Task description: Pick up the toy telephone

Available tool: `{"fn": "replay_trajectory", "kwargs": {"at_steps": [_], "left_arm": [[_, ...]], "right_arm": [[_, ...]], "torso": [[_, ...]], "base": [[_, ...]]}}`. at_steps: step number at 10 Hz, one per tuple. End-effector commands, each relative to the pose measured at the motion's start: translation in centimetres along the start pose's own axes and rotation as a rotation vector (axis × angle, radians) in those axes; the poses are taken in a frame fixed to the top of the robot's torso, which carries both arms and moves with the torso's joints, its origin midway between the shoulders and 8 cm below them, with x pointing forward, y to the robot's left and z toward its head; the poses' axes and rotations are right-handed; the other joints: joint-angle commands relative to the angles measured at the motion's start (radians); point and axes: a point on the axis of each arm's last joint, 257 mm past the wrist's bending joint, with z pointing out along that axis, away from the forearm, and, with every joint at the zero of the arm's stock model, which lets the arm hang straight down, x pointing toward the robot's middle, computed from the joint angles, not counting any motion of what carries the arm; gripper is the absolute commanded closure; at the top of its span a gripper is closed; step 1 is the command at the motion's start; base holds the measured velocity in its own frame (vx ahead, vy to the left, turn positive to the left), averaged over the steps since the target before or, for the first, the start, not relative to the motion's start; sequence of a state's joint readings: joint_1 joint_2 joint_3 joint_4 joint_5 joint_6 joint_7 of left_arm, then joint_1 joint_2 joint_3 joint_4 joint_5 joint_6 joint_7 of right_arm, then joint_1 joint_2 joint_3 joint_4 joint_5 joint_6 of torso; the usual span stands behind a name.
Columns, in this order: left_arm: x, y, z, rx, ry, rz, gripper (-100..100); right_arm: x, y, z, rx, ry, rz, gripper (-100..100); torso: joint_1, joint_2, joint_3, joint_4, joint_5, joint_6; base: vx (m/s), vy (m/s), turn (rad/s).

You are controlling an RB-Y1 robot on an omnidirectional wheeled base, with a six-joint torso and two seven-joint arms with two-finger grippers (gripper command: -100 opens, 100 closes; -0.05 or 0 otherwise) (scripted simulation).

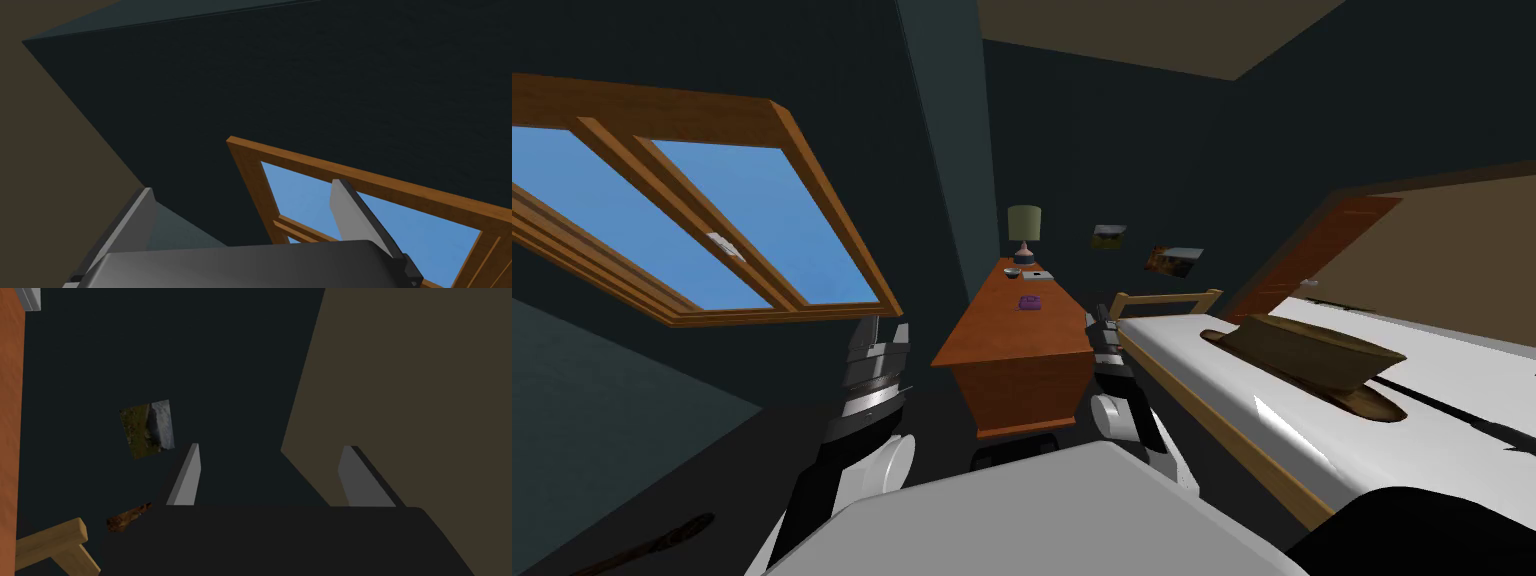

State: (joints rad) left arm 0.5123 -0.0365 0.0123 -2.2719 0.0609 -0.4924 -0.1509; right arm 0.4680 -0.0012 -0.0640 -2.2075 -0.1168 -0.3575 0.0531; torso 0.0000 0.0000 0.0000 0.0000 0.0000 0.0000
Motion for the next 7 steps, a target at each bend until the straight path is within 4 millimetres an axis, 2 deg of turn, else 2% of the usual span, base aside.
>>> {"fn": "replay_trajectory", "kwargs": {"at_steps": [1,4,5,7], "left_arm": [[0.0,0.0,0.0,0.000,0.000,0.000,0],[0.0,0.0,0.0,0.000,0.000,0.000,0],[0.0,0.0,0.0,0.000,0.000,0.000,0],[0.0,0.0,0.0,0.000,0.000,0.000,0]], "right_arm": [[-1.0,-0.8,-0.5,0.020,0.031,-0.084,-100],[-3.5,-2.6,-1.7,0.066,0.087,-0.260,-100],[-3.4,-2.5,-1.7,0.066,0.092,-0.263,-100],[-5.9,-4.0,-2.9,0.106,0.138,-0.410,-100]], "torso": [[0.000,0.000,0.000,0.000,0.000,0.000],[-0.004,0.002,0.001,0.000,-0.001,0.000],[-0.005,0.002,0.001,0.000,-0.001,0.000],[-0.003,0.002,0.001,0.000,-0.001,0.000]], "base": [[-0.008,-0.019,0.065],[-0.028,-0.051,0.100],[-0.026,-0.039,0.032],[-0.034,-0.039,0.130]]}}
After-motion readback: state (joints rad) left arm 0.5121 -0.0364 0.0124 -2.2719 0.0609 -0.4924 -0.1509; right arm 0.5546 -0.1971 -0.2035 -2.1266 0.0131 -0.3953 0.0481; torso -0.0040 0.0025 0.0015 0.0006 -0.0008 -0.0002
